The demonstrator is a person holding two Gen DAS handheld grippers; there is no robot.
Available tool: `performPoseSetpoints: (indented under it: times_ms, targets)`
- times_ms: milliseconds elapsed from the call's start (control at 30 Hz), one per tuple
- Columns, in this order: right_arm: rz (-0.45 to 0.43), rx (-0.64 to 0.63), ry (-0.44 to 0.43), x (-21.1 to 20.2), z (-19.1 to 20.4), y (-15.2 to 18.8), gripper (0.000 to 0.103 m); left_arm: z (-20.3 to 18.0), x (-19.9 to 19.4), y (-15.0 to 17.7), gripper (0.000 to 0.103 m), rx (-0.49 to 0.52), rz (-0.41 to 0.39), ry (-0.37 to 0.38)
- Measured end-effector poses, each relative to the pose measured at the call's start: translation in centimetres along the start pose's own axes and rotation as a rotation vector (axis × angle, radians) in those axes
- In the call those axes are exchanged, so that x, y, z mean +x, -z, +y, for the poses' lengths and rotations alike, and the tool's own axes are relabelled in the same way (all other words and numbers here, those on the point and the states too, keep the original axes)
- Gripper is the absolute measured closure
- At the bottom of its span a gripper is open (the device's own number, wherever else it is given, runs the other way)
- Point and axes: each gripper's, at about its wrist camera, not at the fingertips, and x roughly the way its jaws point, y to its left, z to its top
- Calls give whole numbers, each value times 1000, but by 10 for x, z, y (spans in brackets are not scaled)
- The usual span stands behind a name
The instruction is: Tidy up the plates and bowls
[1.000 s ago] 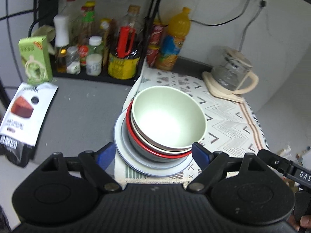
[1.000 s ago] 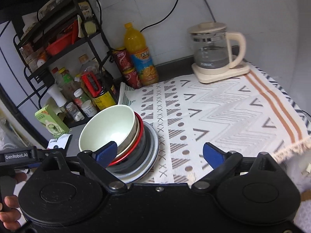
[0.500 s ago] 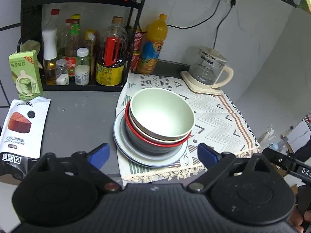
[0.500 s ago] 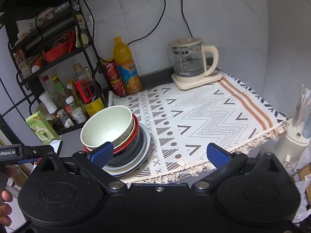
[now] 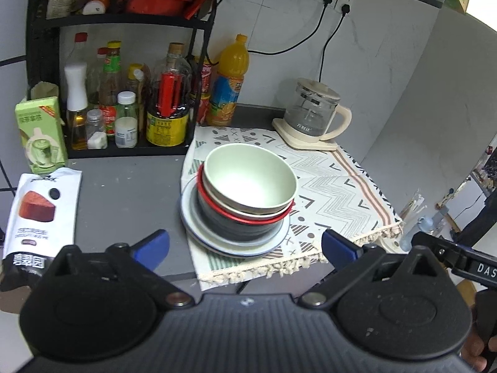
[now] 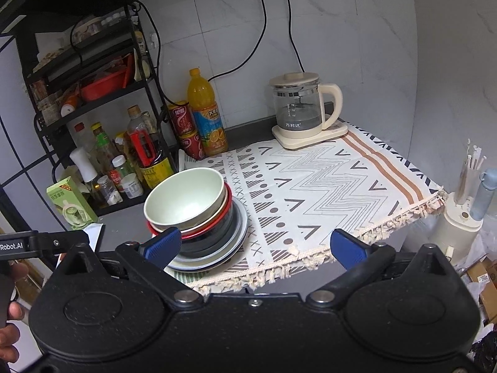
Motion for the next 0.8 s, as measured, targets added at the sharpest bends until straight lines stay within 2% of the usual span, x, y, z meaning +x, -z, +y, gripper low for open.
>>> performPoseSetpoints:
  times_ms: [133, 300, 800]
  targets:
    - [-8, -4, -18, -7, 7, 9, 0, 4, -12, 4, 0, 4, 13, -12]
    - [-28, -6, -31, -17, 14, 15, 0, 1, -26, 8, 0, 61, -21, -72]
    - [-53, -12, -29, -29, 12, 21, 0, 0, -46, 21, 0, 77, -23, -76]
